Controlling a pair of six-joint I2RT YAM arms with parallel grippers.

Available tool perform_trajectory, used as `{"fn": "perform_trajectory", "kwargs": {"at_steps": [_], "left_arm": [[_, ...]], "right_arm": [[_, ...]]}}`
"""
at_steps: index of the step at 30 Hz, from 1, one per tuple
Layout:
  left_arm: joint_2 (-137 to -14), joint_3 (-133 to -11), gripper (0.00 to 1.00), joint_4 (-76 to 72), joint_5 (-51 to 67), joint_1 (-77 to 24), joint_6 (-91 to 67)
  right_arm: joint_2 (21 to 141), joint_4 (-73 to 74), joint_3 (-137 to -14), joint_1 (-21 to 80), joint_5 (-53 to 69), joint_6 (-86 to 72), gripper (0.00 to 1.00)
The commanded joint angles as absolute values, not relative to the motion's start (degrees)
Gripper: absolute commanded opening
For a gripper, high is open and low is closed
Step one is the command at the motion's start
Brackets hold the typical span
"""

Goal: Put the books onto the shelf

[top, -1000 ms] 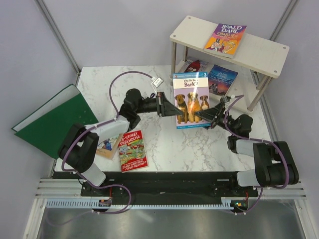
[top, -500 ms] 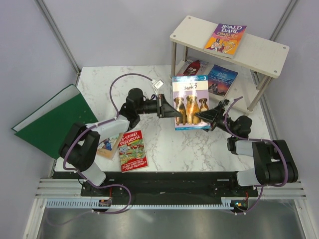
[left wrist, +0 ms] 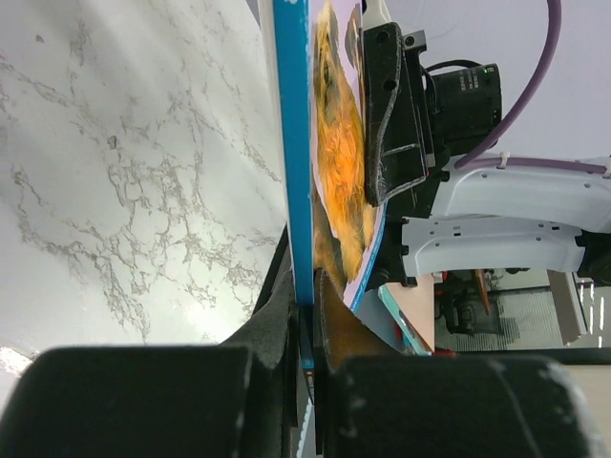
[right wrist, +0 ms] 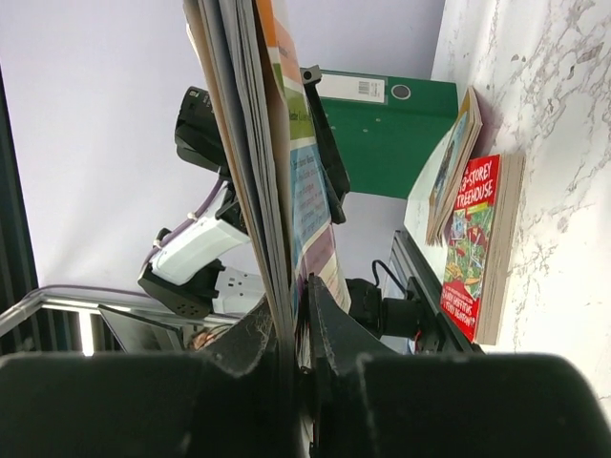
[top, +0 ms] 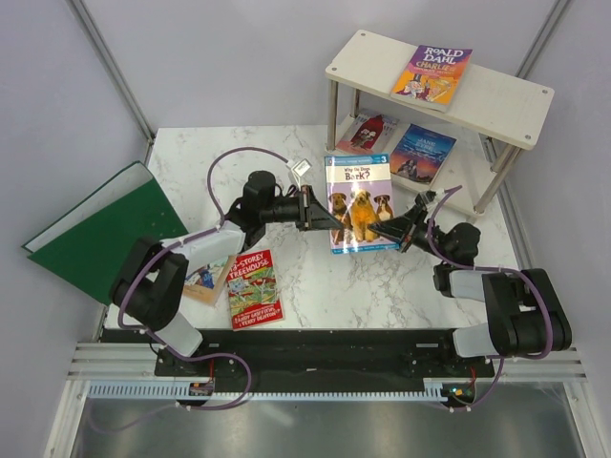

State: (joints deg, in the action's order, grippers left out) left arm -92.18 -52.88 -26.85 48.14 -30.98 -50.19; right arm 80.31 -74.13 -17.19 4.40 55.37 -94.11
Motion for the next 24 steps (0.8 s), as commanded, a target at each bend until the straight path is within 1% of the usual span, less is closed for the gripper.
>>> {"fn": "perform_trajectory", "kwargs": {"at_steps": [1, 3, 4, 5, 6, 7, 8, 9, 10, 11, 13, 14, 16, 17, 18, 20, 24], "left_arm": [[-90.35, -53.7, 0.02, -23.47, 41.84, -25.41, -42.19], [-90.96, -54.4, 0.02, -21.89, 41.31, -25.05, -41.75], [-91.23, -54.84, 0.02, -20.84, 40.96, -25.05, -41.31], [-91.49, -56.06, 0.02, -17.78, 40.61, -25.14, -40.96], [-91.49, -56.51, 0.03, -16.71, 40.0, -25.14, -40.0], [-91.32, -56.6, 0.06, -15.57, 39.56, -25.05, -39.47], [-90.71, -56.51, 0.13, -13.56, 38.94, -25.05, -39.03], [-90.01, -56.34, 0.17, -12.32, 37.02, -25.05, -37.81], [-88.17, -56.08, 0.21, -11.09, 36.22, -25.14, -37.1], [-87.28, -55.99, 0.28, -9.86, 35.25, -25.14, -36.39], [-84.13, -55.9, 0.34, -5.55, 32.27, -25.05, -34.11], [-83.07, -55.81, 0.38, -4.06, 31.39, -25.05, -33.32], [-80.87, -55.46, 0.41, -0.28, 28.93, -25.05, -31.12], [-78.6, -55.11, 0.46, 1.48, 28.05, -25.05, -30.59], [-77.53, -54.76, 0.49, 2.1, 26.56, -25.05, -29.54], [-74.38, -53.09, 0.51, 3.78, 25.75, -25.05, -29.01], [-71.38, -49.93, 0.52, 4.48, 25.49, -25.05, -28.39]], "right_arm": [[79.02, -93.73, -16.52, 3.25, 55.72, -95.11, 0.14], [77.44, -86.53, -16.96, 3.16, 56.16, -89.5, 0.09], [76.47, -75.61, -17.31, 3.16, 55.99, -85.82, 0.07], [75.25, -69.41, -17.84, 3.16, 55.38, -78.3, 0.01], [72.54, -62.73, -18.97, 3.08, 54.5, -73.0, 0.0], [71.03, -47.96, -20.2, 3.16, 53.36, -67.9, 0.0], [68.06, -40.24, -21.69, 3.25, 50.83, -56.89, 0.0], [66.81, -32.77, -25.36, 3.16, 48.63, -51.73, 0.0], [65.75, -17.99, -27.84, 3.25, 46.6, -46.89, 0.0], [64.44, -12.1, -30.21, 3.16, 41.8, -41.97, 0.0], [63.63, -3.39, -35.49, 3.16, 39.21, -35.09, 0.0], [63.28, -1.95, -36.99, 3.16, 38.68, -33.94, 0.0], [63.28, 2.17, -40.94, 3.08, 38.93, -31.56, 0.0], [63.02, 2.98, -43.13, 3.16, 39.28, -31.03, 0.0], [63.02, 3.68, -44.11, 3.08, 39.37, -30.5, 0.0], [63.28, 6.49, -45.87, 3.08, 38.41, -28.84, 0.0], [64.34, 8.7, -47.37, 3.16, 36.92, -27.86, 0.0]]}}
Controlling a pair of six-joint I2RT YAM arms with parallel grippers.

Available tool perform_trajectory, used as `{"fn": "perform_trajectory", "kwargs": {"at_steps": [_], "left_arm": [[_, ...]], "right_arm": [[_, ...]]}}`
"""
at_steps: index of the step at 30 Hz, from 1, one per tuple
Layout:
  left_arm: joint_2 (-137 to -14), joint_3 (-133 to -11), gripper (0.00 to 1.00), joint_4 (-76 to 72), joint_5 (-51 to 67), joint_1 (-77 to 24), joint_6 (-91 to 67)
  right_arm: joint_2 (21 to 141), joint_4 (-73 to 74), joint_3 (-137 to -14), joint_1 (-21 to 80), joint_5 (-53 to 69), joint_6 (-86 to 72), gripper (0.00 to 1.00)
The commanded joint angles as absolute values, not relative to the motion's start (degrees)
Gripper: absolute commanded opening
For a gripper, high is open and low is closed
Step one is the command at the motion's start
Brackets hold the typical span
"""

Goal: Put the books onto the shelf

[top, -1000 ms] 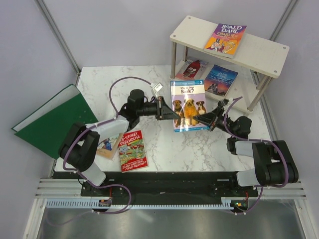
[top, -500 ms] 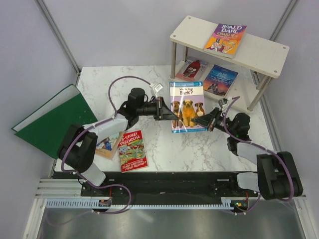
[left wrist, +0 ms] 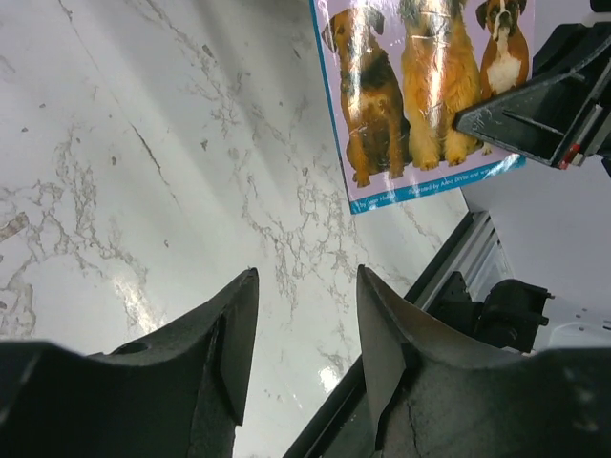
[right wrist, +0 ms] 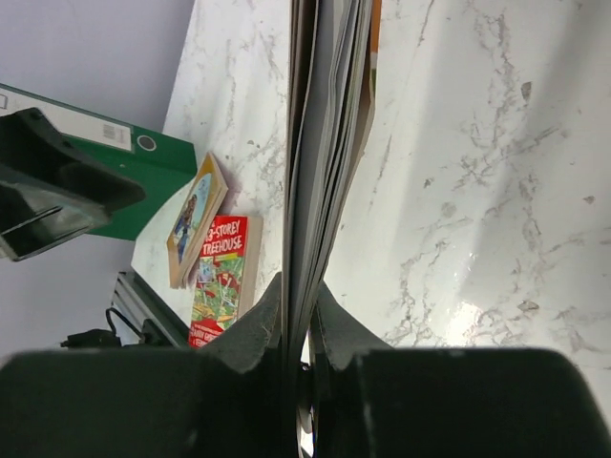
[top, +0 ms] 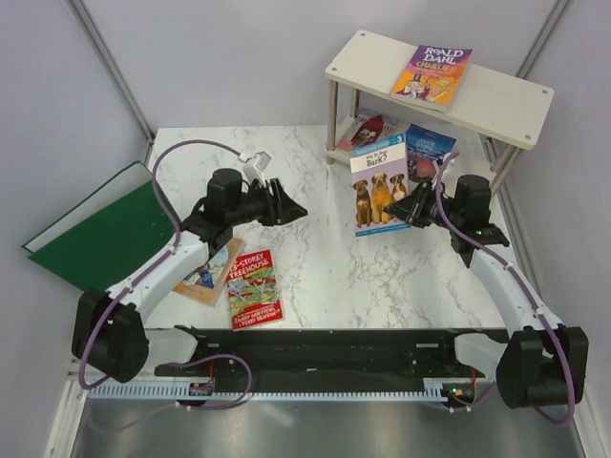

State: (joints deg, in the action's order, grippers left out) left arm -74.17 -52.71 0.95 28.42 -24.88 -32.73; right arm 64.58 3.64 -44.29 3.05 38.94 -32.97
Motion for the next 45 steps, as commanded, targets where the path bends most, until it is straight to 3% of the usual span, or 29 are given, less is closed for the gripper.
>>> {"fn": "perform_trajectory", "kwargs": {"at_steps": [1, 9, 24, 45], "left_arm": [[-71.11, -48.79, 0.52, 4.57, 25.49, -25.05, -28.39], [-70.05, -44.83, 0.52, 3.25, 26.54, -25.14, -29.35], [-66.71, -39.29, 0.52, 1.76, 27.51, -25.14, -29.97], [-66.53, -38.06, 0.51, 0.27, 28.3, -25.31, -31.46]], "right_arm": [[64.34, 8.7, -47.11, 3.08, 36.39, -28.21, 0.0], [62.67, 1.16, -40.18, 2.72, 28.84, -35.32, 0.0], [71.27, -45.32, -28.56, 1.59, 23.99, -63.44, 0.0], [88.06, -50.19, -40.43, -2.2, 20.75, -66.97, 0.0]]}}
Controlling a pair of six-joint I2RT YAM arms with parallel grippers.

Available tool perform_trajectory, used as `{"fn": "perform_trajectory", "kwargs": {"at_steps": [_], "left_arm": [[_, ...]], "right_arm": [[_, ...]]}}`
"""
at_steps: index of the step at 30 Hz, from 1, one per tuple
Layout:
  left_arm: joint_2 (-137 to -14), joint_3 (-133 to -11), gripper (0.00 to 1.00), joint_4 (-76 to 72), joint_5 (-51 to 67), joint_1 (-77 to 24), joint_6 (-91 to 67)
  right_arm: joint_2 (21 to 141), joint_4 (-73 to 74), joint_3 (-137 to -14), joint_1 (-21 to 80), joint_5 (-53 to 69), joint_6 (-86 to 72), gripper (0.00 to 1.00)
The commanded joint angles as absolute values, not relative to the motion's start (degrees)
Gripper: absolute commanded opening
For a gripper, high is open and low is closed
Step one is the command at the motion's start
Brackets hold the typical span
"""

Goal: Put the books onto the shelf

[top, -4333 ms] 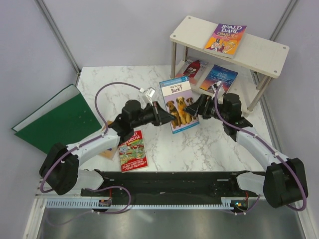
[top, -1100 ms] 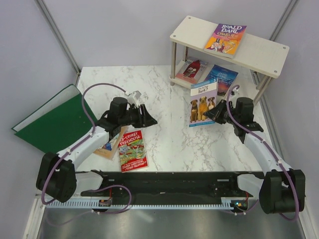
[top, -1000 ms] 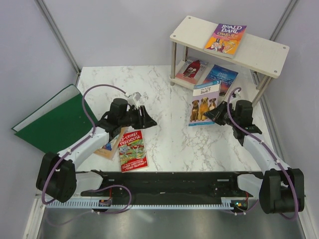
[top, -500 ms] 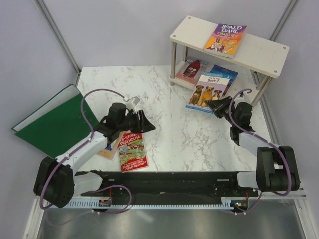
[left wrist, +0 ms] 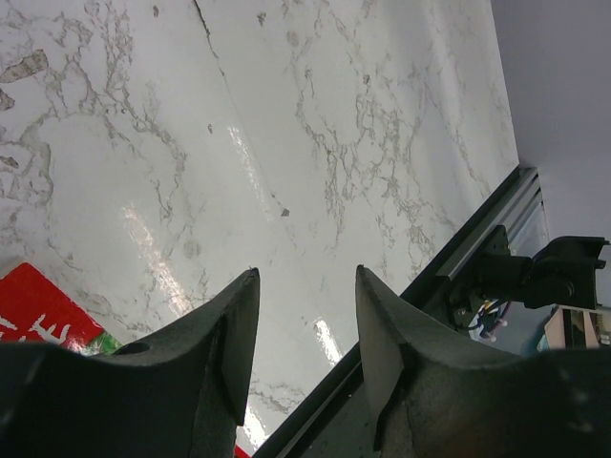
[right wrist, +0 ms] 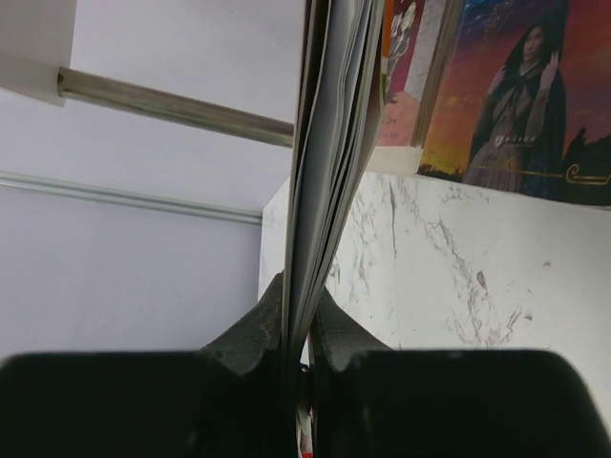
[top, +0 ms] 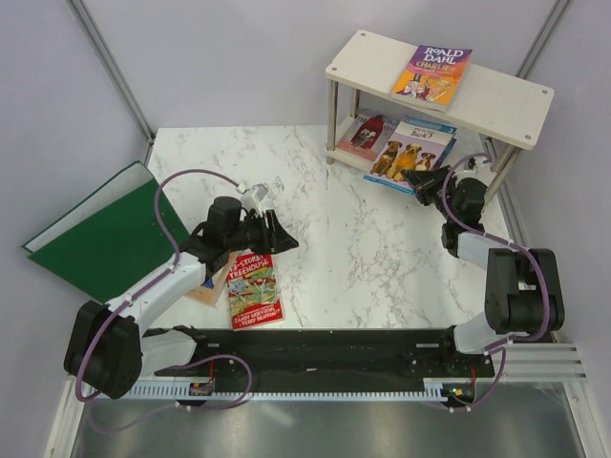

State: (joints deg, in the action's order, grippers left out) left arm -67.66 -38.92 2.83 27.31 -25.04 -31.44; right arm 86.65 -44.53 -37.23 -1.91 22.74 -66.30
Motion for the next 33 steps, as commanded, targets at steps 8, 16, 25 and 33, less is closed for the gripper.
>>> {"fn": "perform_trajectory", "kwargs": {"at_steps": [8, 16, 25, 33], "left_arm": [[-66.45, -37.27, 0.5, 0.26, 28.39, -25.75, -32.43], [-66.36, -36.65, 0.5, -1.41, 28.48, -26.1, -32.87], [-66.1, -36.3, 0.49, -1.41, 28.83, -26.37, -33.22], [-65.48, -35.42, 0.49, -2.2, 28.74, -26.81, -34.19]], "right_arm": [[90.26, -43.08, -45.0, -3.25, 16.18, -63.81, 0.0], [94.65, -35.78, -52.29, -4.04, 13.62, -61.61, 0.05], [98.96, -28.84, -55.81, -4.48, 13.54, -61.08, 0.45], [95.8, -27.96, -53.17, -4.4, 10.9, -60.91, 0.62]]}}
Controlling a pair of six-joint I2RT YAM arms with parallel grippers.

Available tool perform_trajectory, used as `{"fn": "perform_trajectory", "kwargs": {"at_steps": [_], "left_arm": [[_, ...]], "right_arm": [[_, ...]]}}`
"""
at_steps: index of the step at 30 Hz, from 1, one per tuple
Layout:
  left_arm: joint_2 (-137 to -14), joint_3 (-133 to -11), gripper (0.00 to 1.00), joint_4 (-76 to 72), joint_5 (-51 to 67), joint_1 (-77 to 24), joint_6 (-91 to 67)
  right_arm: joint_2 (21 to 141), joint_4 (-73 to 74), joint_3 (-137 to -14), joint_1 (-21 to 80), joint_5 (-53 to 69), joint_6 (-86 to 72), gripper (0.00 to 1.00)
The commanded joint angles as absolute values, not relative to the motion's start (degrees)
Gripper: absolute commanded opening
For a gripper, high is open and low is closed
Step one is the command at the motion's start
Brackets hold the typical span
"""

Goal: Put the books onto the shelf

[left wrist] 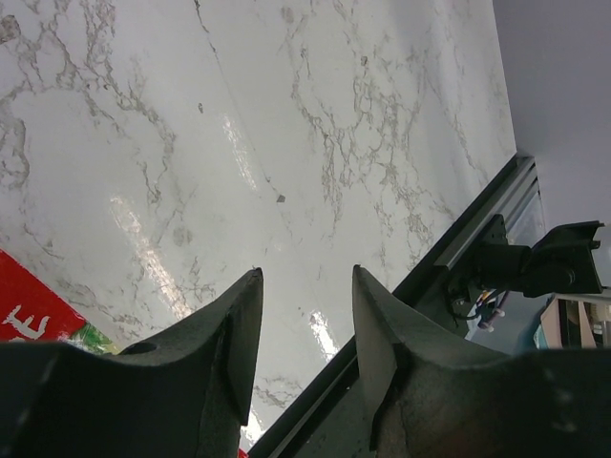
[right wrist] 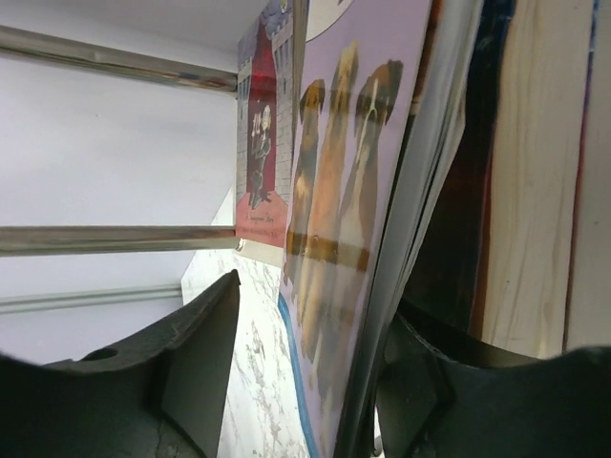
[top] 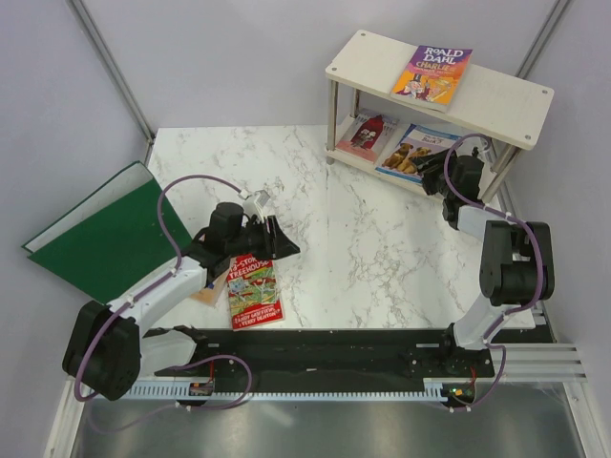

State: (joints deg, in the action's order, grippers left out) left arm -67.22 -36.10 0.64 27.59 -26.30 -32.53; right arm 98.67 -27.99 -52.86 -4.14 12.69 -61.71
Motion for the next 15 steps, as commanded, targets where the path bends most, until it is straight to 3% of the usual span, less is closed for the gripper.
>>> {"fn": "perform_trajectory", "kwargs": {"at_steps": [1, 15], "left_arm": [[-65.39, -35.25, 0.49, -2.37, 28.74, -26.81, -34.28], [-63.81, -34.28, 0.48, -3.16, 28.56, -27.95, -35.51]], "right_arm": [[95.37, -27.08, -53.09, -4.39, 10.81, -60.47, 0.63], [81.57, -11.87, -50.01, -4.48, 2.82, -54.15, 0.86]]}}
